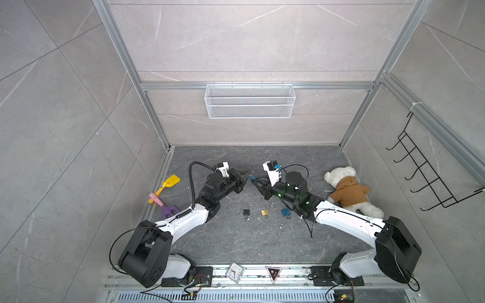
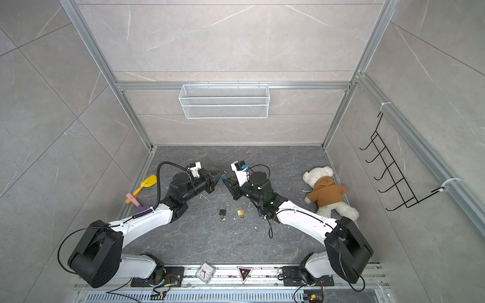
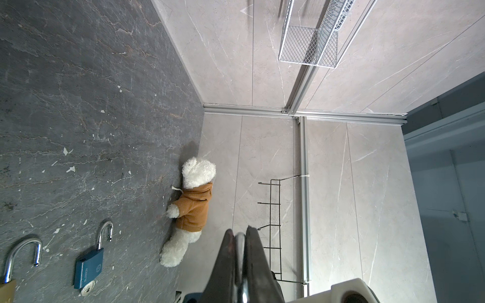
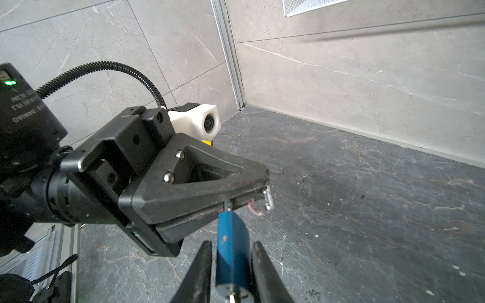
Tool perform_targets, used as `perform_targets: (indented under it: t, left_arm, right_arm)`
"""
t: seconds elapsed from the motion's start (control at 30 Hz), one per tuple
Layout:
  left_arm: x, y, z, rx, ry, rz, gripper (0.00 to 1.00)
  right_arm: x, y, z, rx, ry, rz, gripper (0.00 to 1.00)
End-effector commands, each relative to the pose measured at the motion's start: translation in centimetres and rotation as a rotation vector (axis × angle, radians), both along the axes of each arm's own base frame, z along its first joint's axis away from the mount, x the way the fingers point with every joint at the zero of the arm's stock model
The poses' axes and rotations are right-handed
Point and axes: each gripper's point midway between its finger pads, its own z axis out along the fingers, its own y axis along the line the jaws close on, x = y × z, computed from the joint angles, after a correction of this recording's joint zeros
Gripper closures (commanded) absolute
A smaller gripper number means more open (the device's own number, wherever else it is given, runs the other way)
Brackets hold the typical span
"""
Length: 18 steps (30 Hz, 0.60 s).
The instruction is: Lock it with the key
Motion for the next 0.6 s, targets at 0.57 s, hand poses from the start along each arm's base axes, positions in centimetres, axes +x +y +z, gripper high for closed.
perform_targets:
  t: [0.57]
  left_arm:
    - [0.01, -0.35, 4.54, -0.075, -0.121, -0.016, 1.0]
  right_arm:
    - [0.04, 0.22, -0.34, 0.009, 0.025, 0.01, 0.71]
